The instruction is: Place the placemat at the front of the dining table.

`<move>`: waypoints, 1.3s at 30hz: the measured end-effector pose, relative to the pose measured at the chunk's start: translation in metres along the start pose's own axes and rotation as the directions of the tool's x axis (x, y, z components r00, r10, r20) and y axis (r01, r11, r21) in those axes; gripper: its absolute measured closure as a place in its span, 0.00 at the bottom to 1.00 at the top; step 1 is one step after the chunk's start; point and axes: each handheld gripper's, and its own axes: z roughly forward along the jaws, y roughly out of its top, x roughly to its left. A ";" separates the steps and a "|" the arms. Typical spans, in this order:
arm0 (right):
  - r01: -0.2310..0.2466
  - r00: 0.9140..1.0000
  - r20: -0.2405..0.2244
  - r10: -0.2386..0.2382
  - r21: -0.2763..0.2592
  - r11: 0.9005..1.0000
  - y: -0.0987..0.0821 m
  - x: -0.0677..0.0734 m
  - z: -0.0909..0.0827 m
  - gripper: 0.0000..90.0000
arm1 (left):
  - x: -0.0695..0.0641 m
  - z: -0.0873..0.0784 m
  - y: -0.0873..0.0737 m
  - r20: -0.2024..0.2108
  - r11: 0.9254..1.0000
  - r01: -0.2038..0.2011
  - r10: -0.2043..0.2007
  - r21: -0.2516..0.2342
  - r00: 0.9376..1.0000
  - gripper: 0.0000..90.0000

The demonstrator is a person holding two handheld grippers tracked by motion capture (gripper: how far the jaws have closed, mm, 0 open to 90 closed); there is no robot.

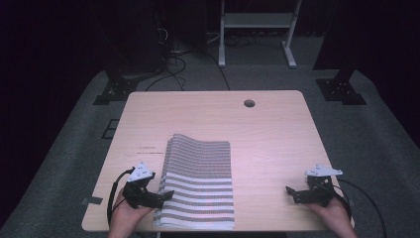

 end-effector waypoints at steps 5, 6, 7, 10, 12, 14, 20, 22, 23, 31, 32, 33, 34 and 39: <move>0.000 1.000 0.000 0.000 0.000 1.000 0.000 0.000 0.000 0.00 | -0.006 0.005 0.002 0.016 1.000 -0.015 0.015 0.007 1.000 0.00; 0.000 1.000 0.000 0.000 0.000 1.000 0.000 0.000 0.000 0.00 | -0.007 0.006 0.003 0.021 1.000 -0.018 0.018 0.009 1.000 0.00; 0.000 1.000 0.000 0.000 0.000 1.000 0.000 0.000 0.000 0.00 | -0.008 0.007 0.003 0.025 1.000 -0.022 0.022 0.013 0.999 0.00; 0.000 1.000 0.000 0.000 0.000 1.000 0.000 0.000 0.000 0.00 | -0.012 0.010 0.004 0.038 0.999 -0.030 0.029 0.019 0.999 0.00; 0.000 1.000 0.000 0.000 0.000 1.000 0.000 0.000 0.000 0.00 | -0.015 0.013 0.004 0.044 0.999 -0.037 0.035 0.028 0.998 0.00; 0.000 1.000 0.000 0.000 0.000 1.000 0.000 0.000 0.000 0.00 | -0.018 0.015 0.004 0.055 0.999 -0.042 0.040 0.035 0.998 0.00; 0.000 1.000 0.000 0.000 0.000 1.000 0.000 0.000 0.000 0.00 | -0.023 0.019 0.004 0.063 0.997 -0.052 0.049 0.050 0.997 0.00; -0.001 1.000 0.000 0.001 0.000 1.000 0.000 0.000 0.000 0.00 | -0.024 0.020 0.004 0.068 0.997 -0.053 0.049 0.052 0.996 0.00; 0.000 1.000 0.000 0.000 0.000 1.000 0.000 0.000 0.000 0.00 | -0.025 0.020 0.005 0.068 0.997 -0.055 0.052 0.051 0.996 0.00; 0.000 1.000 0.000 0.000 0.000 1.000 0.000 0.000 0.000 0.00 | -0.028 0.024 0.007 0.071 0.995 -0.070 0.065 0.071 0.995 0.00; 0.000 1.000 0.000 0.000 0.000 1.000 0.000 0.000 0.000 0.00 | -0.028 0.025 0.008 0.073 0.995 -0.073 0.068 0.073 0.995 0.00; 0.000 1.000 0.000 0.000 0.000 1.000 0.000 0.000 0.000 0.00 | -0.028 0.025 0.008 0.073 0.995 -0.073 0.068 0.073 0.995 0.00; 0.000 1.000 0.000 0.000 0.000 1.000 0.000 0.000 0.000 0.00 | -0.029 0.026 0.008 0.070 0.994 -0.076 0.071 0.077 0.995 0.00; 0.000 1.000 0.000 0.000 0.000 1.000 0.000 0.000 0.000 0.00 | -0.032 0.030 0.013 0.076 0.992 -0.091 0.084 0.092 0.994 0.00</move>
